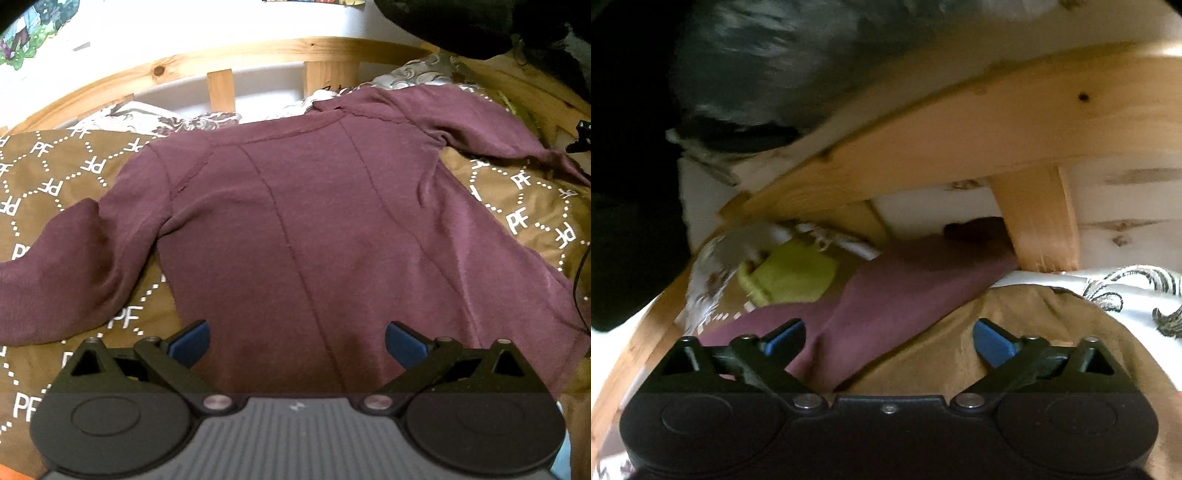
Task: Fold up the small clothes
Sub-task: 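Reach the right gripper to the sleeve cuff nearest it and grasp it, then carry the held sleeve across the shirt body and open the right gripper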
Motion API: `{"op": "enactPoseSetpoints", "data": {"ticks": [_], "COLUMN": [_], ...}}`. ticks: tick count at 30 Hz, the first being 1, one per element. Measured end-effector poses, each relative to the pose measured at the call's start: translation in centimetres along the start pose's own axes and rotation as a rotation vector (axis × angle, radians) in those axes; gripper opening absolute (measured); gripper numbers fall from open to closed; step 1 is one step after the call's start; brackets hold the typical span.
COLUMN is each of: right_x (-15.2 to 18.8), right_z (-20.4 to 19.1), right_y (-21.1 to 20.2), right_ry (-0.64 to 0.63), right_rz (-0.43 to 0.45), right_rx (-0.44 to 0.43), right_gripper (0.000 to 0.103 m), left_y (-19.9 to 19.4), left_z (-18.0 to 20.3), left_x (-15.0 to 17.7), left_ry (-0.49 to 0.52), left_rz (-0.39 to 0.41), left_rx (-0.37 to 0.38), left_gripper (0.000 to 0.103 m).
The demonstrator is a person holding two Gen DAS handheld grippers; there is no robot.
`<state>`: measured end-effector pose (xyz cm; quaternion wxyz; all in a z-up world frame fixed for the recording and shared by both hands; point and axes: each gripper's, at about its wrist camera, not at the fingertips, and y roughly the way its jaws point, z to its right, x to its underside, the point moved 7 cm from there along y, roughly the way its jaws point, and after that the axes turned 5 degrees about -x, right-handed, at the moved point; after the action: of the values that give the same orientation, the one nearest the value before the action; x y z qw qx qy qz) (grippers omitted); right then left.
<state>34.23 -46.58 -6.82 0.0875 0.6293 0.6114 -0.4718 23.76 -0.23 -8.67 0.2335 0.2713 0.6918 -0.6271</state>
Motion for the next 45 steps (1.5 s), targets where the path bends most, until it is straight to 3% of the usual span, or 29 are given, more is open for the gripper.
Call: {"op": "enactPoseSetpoints", "data": {"ticks": [3, 5, 6, 8, 11, 19, 22, 27, 33, 38, 41, 45], "right_x": [0.0, -0.1, -0.3, -0.6, -1.1, 1.2, 4.2, 12.5, 24.1, 31.4, 33.2, 34.3], "right_z": [0.0, -0.2, -0.1, -0.1, -1.2, -11.4, -16.2, -22.0, -22.9, -19.9, -18.3, -17.2], "right_y": [1.0, 1.2, 1.1, 0.6, -0.4, -5.4, -7.4, -11.6, -16.0, -17.2, -17.2, -17.5], "right_ry": [-0.016, -0.041, -0.050, -0.073, -0.153, -0.657, -0.877, -1.234, -1.647, -1.959, -2.045, -2.064], "right_rz": [0.023, 0.055, 0.070, 0.101, 0.169, 0.392, 0.453, 0.498, 0.451, 0.338, 0.281, 0.196], "right_rx": [0.051, 0.075, 0.087, 0.108, 0.101, -0.091, -0.218, -0.486, -0.761, -0.869, -0.889, -0.901], "right_gripper": [0.076, 0.052, 0.045, 0.016, 0.006, 0.003, 0.003, 0.002, 0.002, 0.000, 0.000, 0.000], "left_y": [-0.2, -0.6, -0.8, -1.1, -1.1, -1.6, -2.0, -2.3, -2.3, -2.2, -2.0, -2.0], "left_z": [-1.2, -2.2, -2.7, -3.7, -4.6, -6.3, -7.4, -9.5, -11.6, -12.4, -12.4, -12.4], "left_x": [-0.5, -0.9, -1.1, -1.4, -1.4, -1.5, -1.7, -1.9, -2.1, -1.8, -1.7, -1.5], "left_ry": [0.005, 0.001, -0.002, -0.018, -0.044, -0.051, -0.077, -0.132, -0.192, -0.205, -0.204, -0.204], "left_rz": [-0.001, 0.013, 0.022, 0.036, 0.037, 0.063, 0.075, 0.087, 0.099, 0.100, 0.094, 0.098], "left_rx": [-0.030, -0.047, -0.055, -0.068, -0.065, -0.076, -0.093, -0.120, -0.144, -0.153, -0.151, -0.150], "left_gripper": [0.102, 0.102, 0.102, 0.102, 0.102, 0.102, 0.102, 0.102, 0.102, 0.102, 0.102, 0.102]}}
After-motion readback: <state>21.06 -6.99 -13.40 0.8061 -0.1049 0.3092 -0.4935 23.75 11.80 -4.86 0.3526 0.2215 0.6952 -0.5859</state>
